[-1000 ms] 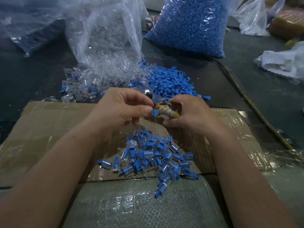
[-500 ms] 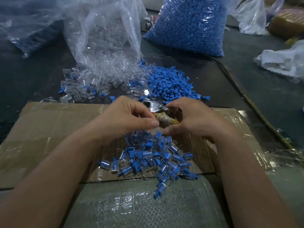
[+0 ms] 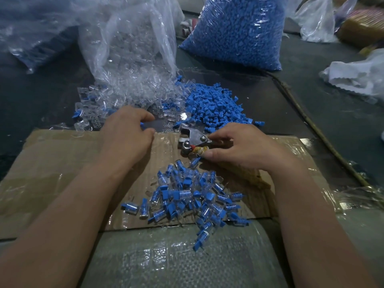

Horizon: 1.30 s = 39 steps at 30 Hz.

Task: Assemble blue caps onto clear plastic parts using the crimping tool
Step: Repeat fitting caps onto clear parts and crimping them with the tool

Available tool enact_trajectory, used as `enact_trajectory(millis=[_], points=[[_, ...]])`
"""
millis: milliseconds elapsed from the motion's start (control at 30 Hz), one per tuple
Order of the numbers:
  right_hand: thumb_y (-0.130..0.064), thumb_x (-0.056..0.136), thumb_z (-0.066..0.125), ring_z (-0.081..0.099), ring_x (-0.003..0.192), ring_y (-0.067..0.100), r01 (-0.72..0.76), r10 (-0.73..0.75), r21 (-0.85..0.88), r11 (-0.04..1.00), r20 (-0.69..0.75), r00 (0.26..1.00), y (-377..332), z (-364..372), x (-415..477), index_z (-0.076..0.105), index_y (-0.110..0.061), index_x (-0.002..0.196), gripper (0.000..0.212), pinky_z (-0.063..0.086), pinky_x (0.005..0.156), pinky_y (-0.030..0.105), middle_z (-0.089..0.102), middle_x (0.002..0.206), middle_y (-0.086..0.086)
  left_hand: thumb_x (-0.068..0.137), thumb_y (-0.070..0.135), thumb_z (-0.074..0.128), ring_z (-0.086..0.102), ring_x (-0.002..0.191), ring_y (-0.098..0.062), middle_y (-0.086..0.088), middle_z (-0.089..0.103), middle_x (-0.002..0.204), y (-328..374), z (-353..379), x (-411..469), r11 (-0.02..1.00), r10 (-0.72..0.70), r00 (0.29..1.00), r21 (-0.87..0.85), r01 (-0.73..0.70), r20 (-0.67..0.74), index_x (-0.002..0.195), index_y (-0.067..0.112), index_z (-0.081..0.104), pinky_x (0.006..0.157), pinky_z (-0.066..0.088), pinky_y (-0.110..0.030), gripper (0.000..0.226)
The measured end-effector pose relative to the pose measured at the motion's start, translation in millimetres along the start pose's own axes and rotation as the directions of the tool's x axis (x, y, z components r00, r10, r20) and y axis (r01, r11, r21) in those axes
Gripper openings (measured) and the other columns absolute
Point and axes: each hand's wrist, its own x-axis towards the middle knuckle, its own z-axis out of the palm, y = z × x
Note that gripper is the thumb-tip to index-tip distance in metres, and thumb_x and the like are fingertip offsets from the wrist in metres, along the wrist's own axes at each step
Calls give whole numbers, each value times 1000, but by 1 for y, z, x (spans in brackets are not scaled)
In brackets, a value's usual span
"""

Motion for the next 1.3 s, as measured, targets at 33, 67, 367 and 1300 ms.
enact_trajectory(millis=[33, 67, 367, 1300], points=[[-63, 69, 58, 44, 85, 1, -1, 1, 11, 1000, -12, 1000, 0, 0, 0, 58, -29, 117, 58, 36, 67, 21, 45, 89, -22, 85, 23, 64, 57, 101, -24, -7, 61, 116, -1, 1, 1, 998, 6, 999, 59, -8, 36, 114, 19, 64, 88, 44, -37, 30], [-64, 69, 58, 44, 84, 0, -4, 5, 19, 1000, -23, 1000, 0, 1, 1, 59, -30, 114, 57, 36, 66, 20, 45, 88, -24, 86, 24, 61, 55, 105, -26, -8, 59, 118, -2, 2, 2, 995, 10, 998, 103, -17, 64, 115, 18, 63, 88, 43, -37, 30], [-46, 84, 57, 52, 86, 6, 8, 1, 57, 998, -156, 988, -1, 4, 5, 65, -24, 100, 29, 41, 72, 24, 58, 89, -12, 91, 16, 55, 52, 103, -21, -3, 53, 111, 0, 1, 1, 987, 73, 992, 138, -87, 101, 112, 19, 64, 82, 39, -34, 23], [-46, 96, 28, 18, 139, 13, 194, -203, -72, 978, -150, 968, -22, 31, 40, 44, -28, 134, 45, -3, 111, 46, 34, 147, -5, 91, 8, 53, 41, 119, -17, -6, 53, 125, 9, 2, -1, 992, 123, 992, 11, -123, 25, 118, 9, 62, 89, 21, -15, 28]])
